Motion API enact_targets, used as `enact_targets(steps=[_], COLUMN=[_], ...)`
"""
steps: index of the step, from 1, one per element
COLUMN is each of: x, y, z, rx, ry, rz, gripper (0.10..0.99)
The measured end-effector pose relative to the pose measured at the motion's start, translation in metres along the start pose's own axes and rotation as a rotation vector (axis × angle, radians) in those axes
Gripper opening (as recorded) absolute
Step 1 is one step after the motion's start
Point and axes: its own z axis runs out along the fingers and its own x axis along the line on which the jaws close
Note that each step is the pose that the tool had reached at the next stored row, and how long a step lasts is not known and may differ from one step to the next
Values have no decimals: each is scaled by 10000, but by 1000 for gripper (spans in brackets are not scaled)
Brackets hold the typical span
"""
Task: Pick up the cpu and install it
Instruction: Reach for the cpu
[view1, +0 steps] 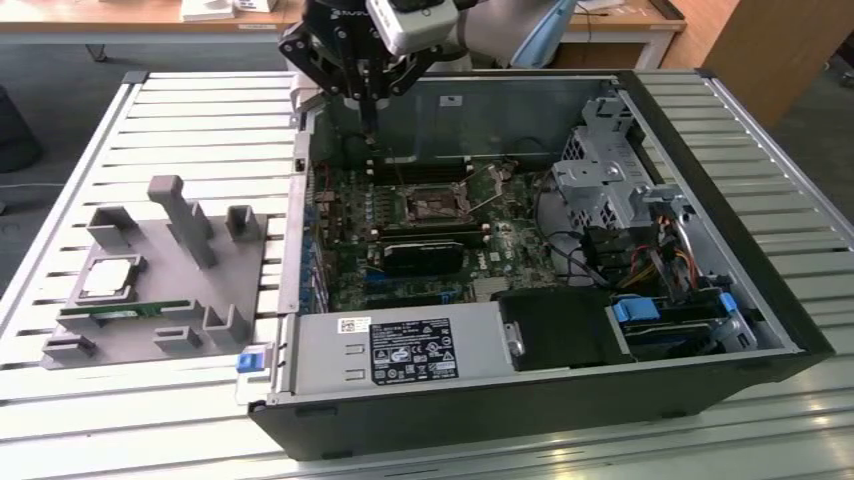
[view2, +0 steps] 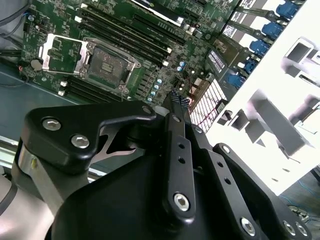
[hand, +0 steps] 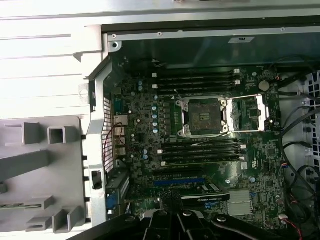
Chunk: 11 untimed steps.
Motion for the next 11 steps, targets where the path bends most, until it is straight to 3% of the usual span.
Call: enact_targets(steps=[11], x=[21], y=[-2], z=[10], rx=[1], ry=[40], rz=[2], gripper=[106])
